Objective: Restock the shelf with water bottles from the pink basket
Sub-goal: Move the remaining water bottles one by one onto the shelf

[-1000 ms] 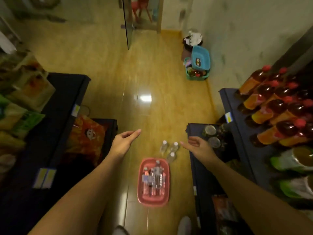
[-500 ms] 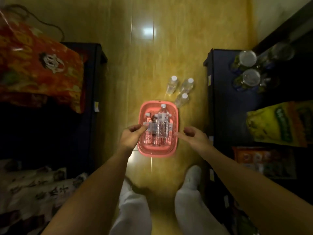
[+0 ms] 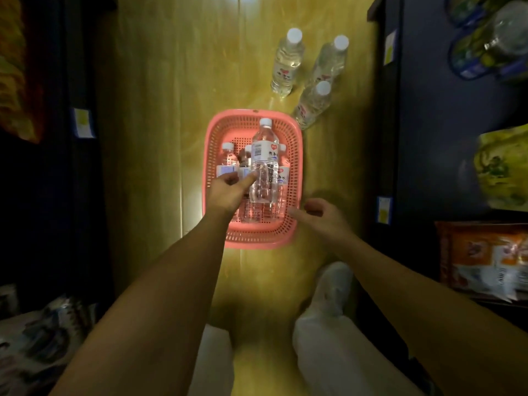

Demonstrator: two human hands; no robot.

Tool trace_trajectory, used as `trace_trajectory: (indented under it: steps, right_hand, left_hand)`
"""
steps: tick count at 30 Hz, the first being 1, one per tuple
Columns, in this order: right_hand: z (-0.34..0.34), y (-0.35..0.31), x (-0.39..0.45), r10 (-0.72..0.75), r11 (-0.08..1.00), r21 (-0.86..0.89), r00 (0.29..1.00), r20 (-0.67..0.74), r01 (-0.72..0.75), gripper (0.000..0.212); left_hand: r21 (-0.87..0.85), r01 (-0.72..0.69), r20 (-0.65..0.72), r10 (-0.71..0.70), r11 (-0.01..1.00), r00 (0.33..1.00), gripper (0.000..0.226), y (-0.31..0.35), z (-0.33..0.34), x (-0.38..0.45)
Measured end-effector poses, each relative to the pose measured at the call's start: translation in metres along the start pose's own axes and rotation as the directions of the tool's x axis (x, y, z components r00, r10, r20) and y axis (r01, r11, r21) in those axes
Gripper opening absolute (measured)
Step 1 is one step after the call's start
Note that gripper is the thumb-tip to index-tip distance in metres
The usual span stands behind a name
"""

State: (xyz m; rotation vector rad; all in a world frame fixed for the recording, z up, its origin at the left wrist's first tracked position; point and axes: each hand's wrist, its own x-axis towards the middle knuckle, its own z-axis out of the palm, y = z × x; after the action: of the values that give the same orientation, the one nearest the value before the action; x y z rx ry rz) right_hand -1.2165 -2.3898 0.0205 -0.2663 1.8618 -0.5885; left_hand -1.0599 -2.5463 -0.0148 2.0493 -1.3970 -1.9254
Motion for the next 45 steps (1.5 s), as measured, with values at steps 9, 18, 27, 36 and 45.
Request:
trace_trajectory:
  steps: [9, 18, 27, 36, 45]
  right_hand:
    - [-0.001, 0.031, 0.034, -0.004, 0.998, 0.065, 1.000, 0.006, 0.003, 0.062]
    - [-0.008, 0.038, 0.036, 0.024, 0.996, 0.090, 0.999, -0.030, -0.021, 0.067]
    - [-0.016, 0.044, 0.038, 0.027, 0.995, 0.098, 0.999, -0.042, -0.022, 0.073]
    - [-0.017, 0.038, 0.012, 0.032, 0.992, 0.123, 0.999, -0.033, -0.028, 0.081]
    - [-0.022, -0.037, -0.056, 0.016, 0.993, 0.115, 0.994, 0.105, -0.028, 0.037]
  left_hand:
    - [0.136, -0.041, -0.239, 0.073, 0.990, 0.968, 0.088, -0.004, 0.039, 0.058]
    - [0.260, -0.166, -0.147, 0.209, 0.951, 0.967, 0.076, 0.012, 0.062, 0.064]
    - [0.272, -0.018, -0.195, 0.073, 0.962, 0.978, 0.097, -0.019, 0.077, 0.113]
    - [0.014, 0.050, -0.156, -0.048, 0.999, 0.987, 0.050, 0.000, 0.038, 0.028]
    - [-0.056, 0.066, -0.017, -0.067, 0.996, 0.998, 0.054, 0.021, -0.036, -0.046]
